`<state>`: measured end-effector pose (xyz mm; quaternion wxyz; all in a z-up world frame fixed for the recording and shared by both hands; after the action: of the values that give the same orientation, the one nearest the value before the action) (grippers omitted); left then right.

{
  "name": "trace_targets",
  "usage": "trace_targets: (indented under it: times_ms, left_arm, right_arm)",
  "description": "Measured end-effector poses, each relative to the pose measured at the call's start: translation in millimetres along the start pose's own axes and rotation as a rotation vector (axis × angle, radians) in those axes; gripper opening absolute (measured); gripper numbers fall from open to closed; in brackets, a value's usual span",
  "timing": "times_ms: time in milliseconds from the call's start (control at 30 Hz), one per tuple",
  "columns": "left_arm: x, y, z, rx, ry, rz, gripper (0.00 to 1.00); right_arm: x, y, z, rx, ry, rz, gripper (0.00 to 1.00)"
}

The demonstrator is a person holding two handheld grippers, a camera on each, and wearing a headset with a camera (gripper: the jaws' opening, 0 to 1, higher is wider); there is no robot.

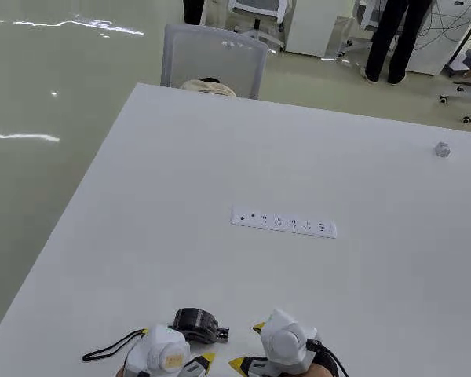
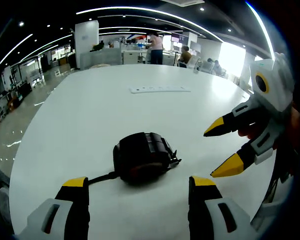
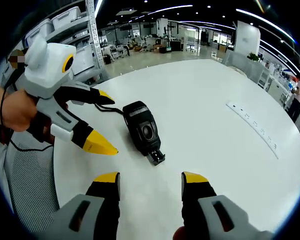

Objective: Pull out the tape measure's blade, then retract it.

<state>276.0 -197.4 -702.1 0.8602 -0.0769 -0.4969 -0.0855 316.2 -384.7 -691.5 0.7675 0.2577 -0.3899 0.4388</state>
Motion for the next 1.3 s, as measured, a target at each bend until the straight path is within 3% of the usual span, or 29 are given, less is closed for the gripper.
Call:
trace_targets:
  times_ms: [1300]
  left_arm:
    - [-7.0,1.2,46.0,-0.009,-0.026,0.03,0.87]
  right_arm:
    - [-12.7,26.7,65.6,-0.118,-0.09,-0.127,0.63]
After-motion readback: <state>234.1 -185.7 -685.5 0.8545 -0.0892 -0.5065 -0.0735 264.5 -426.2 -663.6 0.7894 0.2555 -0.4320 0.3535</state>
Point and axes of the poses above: the centre of the closed fingertips' face, and the gripper's own axes: z roughly backward along the fingers, y roughly to its left, x roughly out of its top, the point moved 9 cm from there along z, roughly backward along the fingers, and after that the axes turned 15 degrees about -y, right-handed, at the moved point
